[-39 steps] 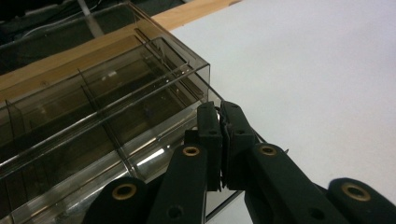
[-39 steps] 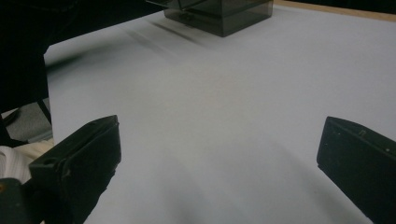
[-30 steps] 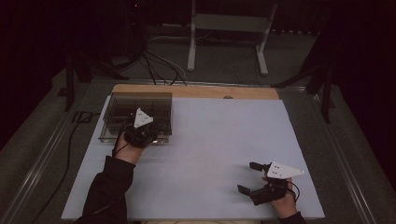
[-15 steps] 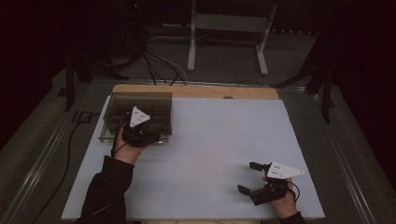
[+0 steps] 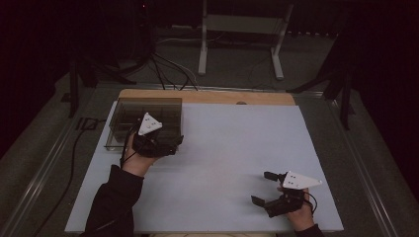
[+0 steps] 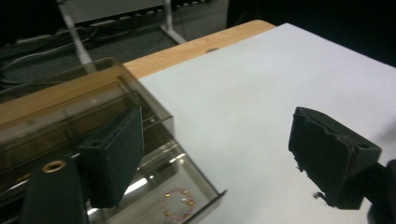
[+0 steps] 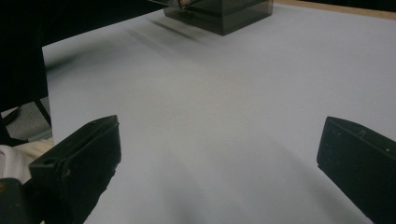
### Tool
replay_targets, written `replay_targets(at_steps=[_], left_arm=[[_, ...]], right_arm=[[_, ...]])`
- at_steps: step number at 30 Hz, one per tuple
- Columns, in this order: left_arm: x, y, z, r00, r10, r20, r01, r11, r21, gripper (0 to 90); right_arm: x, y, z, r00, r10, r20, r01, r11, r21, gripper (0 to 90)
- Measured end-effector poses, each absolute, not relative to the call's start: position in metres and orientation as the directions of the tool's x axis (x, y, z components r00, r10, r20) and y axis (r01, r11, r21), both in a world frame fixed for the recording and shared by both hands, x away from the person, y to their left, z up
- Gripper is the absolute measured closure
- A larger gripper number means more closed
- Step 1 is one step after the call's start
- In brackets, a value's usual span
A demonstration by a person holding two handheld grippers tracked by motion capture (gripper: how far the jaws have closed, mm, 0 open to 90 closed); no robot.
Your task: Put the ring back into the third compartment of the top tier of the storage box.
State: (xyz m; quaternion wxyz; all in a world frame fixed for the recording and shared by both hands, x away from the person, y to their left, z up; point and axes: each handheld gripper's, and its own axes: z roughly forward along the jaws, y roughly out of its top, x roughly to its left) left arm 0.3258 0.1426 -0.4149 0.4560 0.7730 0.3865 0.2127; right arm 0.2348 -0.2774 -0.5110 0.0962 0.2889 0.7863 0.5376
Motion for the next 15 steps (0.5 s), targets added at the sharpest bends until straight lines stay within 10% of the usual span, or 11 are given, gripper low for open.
replay_targets(at_steps=[15], left_arm=[[0.315,0.121,-0.416,0.736,0.677,0.017,0.313,-0.362,0.878,0.6]], right_arm=[[0.235,-0.278,-0.511,-0.815,0.556,0.16,0.352,0.257,0.9,0.0]])
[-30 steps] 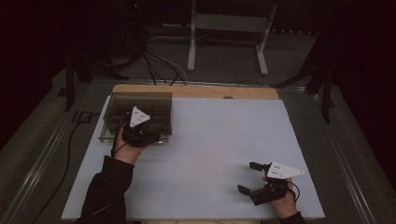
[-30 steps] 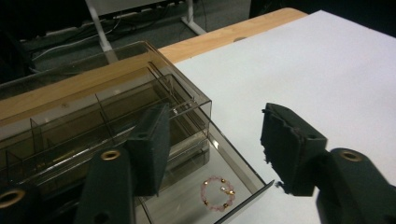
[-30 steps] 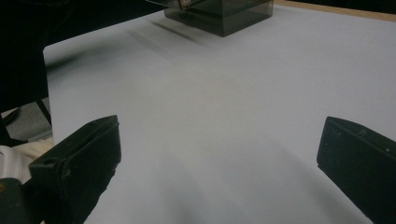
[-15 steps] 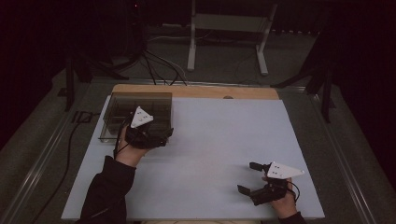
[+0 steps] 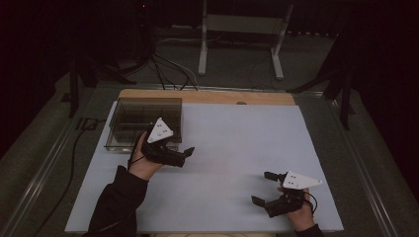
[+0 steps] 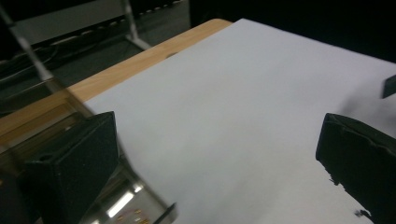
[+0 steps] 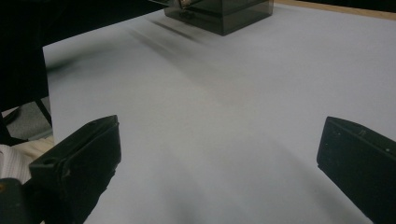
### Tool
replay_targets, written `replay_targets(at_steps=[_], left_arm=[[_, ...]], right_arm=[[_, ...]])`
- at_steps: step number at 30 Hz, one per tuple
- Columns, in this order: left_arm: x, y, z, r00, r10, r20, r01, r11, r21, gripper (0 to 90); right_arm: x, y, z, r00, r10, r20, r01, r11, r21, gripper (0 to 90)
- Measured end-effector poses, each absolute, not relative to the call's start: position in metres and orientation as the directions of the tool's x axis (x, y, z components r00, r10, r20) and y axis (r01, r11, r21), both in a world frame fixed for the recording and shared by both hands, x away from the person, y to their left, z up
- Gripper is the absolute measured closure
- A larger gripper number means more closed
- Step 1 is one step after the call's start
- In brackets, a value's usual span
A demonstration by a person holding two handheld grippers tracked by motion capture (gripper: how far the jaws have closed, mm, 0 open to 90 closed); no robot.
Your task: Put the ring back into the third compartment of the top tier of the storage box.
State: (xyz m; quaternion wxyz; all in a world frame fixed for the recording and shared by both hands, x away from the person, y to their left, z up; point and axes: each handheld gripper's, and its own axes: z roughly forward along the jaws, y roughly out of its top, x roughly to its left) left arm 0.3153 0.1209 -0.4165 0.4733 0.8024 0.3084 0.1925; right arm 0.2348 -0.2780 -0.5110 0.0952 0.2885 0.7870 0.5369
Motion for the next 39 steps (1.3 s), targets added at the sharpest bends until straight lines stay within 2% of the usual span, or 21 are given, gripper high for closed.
replay_targets(at_steps=[19,28,39], left_arm=[[0.304,0.093,-0.425,0.848,0.521,-0.093,0.291,-0.312,0.904,0.6],[0.298,0.076,-0.438,0.896,0.431,-0.106,0.276,-0.353,0.894,0.7],[0.293,0.072,-0.455,0.898,0.424,-0.121,0.287,-0.355,0.89,0.7]], right_arm=[[0.235,-0.278,-0.511,-0.817,0.554,0.162,0.352,0.256,0.9,0.0],[0.234,-0.278,-0.511,-0.815,0.556,0.162,0.352,0.254,0.901,0.0],[0.234,-0.278,-0.51,-0.816,0.555,0.163,0.352,0.251,0.902,0.0]])
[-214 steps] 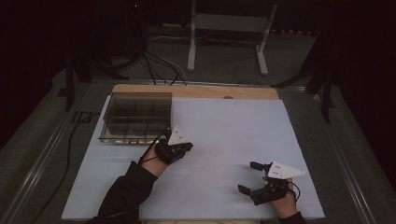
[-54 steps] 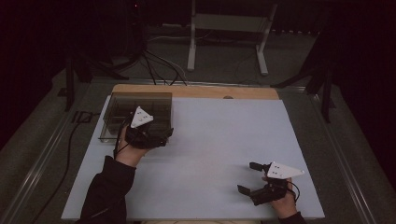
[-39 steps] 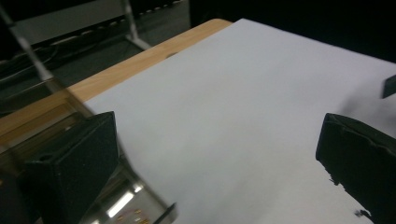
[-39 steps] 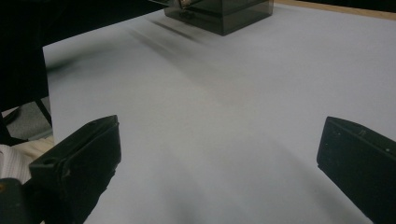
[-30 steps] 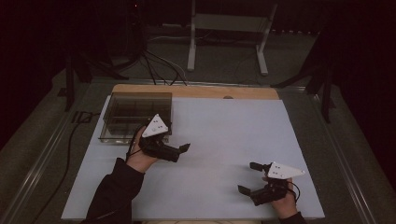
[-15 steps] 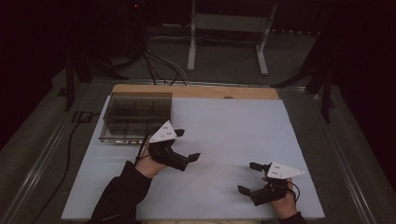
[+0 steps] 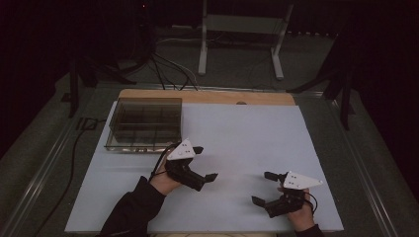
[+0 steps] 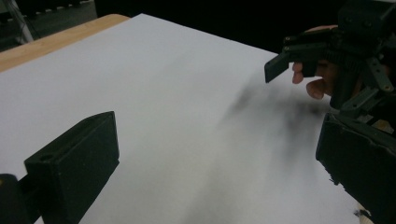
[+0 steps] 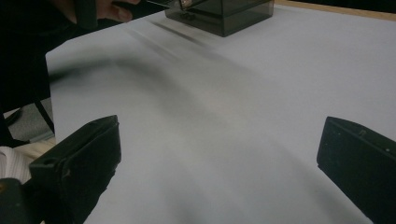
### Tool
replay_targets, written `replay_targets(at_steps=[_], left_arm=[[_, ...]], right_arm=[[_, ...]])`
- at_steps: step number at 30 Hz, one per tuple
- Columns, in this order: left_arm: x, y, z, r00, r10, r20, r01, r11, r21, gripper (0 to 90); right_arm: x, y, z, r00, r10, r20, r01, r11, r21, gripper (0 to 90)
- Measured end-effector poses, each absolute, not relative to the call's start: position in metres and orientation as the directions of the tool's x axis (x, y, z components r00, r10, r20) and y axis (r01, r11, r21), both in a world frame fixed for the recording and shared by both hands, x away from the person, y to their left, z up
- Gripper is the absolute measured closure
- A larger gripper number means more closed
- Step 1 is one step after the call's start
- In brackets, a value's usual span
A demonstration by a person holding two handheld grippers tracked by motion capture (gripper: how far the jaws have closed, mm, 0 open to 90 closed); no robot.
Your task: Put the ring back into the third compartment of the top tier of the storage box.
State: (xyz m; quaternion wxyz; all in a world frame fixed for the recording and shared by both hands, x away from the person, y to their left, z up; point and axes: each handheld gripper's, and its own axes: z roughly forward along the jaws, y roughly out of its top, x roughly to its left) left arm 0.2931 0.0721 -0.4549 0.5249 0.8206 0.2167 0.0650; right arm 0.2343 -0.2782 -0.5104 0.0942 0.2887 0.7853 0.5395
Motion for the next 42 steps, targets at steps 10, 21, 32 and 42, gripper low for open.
replay_targets(at_steps=[10,21,32,42], left_arm=[[0.287,0.077,-0.471,0.888,0.442,-0.128,0.316,-0.384,0.868,0.7],[0.279,0.087,-0.486,0.88,0.458,-0.124,0.331,-0.407,0.851,0.6],[0.269,0.109,-0.492,0.865,0.487,-0.12,0.348,-0.411,0.843,0.7],[0.258,0.135,-0.496,0.836,0.534,-0.126,0.379,-0.396,0.836,0.7]], right_arm=[[0.234,-0.278,-0.51,-0.816,0.555,0.164,0.351,0.249,0.903,0.0],[0.234,-0.278,-0.51,-0.815,0.555,0.164,0.35,0.247,0.903,0.0],[0.234,-0.278,-0.51,-0.816,0.556,0.161,0.349,0.25,0.903,0.0],[0.234,-0.277,-0.51,-0.815,0.556,0.161,0.35,0.252,0.902,0.0]])
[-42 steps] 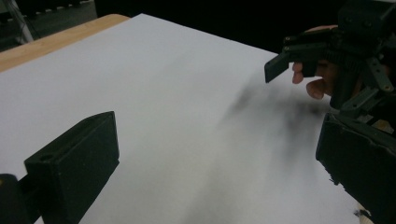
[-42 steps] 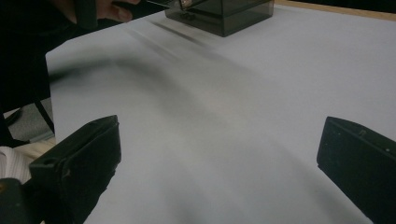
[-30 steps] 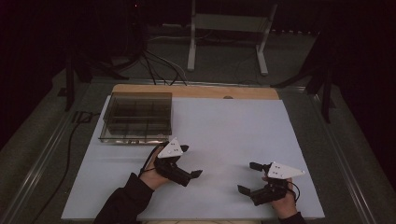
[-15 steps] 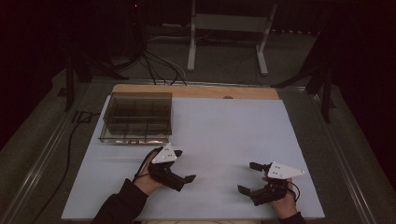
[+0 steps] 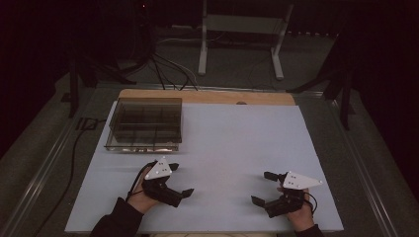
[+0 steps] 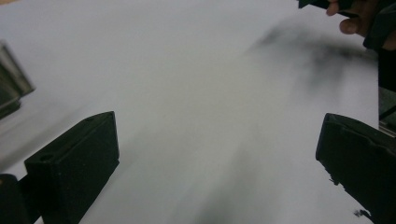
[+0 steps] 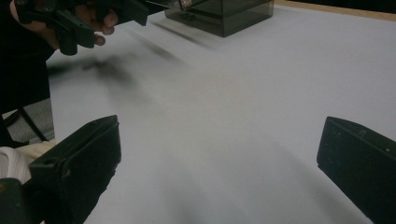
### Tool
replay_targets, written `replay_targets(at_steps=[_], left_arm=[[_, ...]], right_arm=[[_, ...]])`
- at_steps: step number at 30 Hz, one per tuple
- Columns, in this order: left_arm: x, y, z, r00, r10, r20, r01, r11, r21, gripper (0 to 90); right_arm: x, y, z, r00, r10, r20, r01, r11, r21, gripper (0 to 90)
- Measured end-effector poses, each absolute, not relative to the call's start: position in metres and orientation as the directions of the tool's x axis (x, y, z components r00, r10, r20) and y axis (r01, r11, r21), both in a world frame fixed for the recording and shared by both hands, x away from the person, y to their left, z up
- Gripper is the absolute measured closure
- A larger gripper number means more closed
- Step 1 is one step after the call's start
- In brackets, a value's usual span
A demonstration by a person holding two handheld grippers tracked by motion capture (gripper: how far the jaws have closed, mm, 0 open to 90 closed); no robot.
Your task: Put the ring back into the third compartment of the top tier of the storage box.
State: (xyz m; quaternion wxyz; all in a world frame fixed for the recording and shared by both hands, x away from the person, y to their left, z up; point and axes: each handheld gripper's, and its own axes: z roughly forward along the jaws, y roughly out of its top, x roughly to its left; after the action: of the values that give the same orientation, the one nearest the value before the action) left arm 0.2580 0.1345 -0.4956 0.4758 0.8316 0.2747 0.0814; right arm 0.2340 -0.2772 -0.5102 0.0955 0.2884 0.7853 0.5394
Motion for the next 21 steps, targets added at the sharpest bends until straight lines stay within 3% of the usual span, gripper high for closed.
replay_targets(at_steps=[21], left_arm=[[0.241,0.191,-0.508,0.744,0.647,-0.165,0.46,-0.317,0.83,0.7]], right_arm=[[0.234,-0.279,-0.51,-0.814,0.559,0.158,0.348,0.252,0.903,0.0]])
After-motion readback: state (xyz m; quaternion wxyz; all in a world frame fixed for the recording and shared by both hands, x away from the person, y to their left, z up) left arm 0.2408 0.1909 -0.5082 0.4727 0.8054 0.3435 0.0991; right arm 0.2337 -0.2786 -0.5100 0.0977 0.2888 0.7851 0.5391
